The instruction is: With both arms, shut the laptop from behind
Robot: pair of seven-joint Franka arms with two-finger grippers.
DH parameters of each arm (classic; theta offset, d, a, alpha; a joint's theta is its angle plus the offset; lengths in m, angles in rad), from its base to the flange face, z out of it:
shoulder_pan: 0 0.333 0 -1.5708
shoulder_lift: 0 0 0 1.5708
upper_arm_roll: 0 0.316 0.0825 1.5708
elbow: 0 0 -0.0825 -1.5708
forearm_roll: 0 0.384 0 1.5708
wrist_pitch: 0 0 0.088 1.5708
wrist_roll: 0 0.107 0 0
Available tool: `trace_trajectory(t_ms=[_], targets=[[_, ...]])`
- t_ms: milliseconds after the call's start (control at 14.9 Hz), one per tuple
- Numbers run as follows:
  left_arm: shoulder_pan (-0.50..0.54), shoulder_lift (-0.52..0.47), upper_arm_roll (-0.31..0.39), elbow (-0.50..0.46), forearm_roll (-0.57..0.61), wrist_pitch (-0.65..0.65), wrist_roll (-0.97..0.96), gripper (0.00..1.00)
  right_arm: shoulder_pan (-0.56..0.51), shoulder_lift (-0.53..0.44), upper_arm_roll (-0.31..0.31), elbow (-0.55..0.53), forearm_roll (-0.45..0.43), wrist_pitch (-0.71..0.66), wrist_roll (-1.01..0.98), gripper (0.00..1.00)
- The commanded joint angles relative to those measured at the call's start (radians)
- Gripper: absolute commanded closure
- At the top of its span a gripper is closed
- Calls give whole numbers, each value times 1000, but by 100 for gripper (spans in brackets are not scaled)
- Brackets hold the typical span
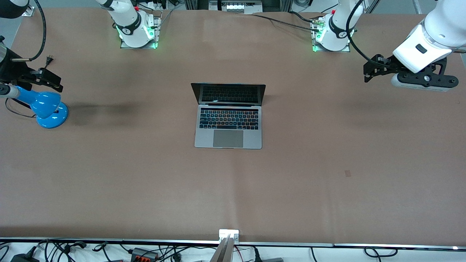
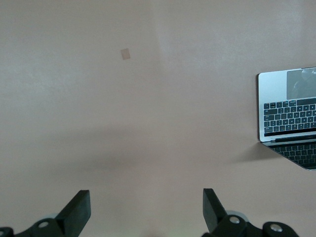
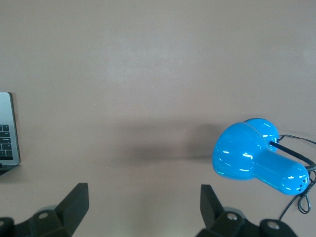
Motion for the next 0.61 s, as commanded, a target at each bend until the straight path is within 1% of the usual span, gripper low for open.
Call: trace_trajectory(t_ms=[0, 336, 471, 538], targets=[[8, 13, -8, 32, 0, -22, 1, 0, -5, -11, 1, 4, 15, -17, -11, 0], [8, 13, -8, 30, 0, -22, 1, 0, -5, -2, 6, 6, 16, 0, -4, 0], [8, 13, -8, 30, 0, -22, 1, 0, -8, 15, 4, 6, 16, 51, 1, 0], [8, 13, -6, 30, 0, -22, 1, 0, -8, 22, 4, 6, 18, 52, 1, 0]])
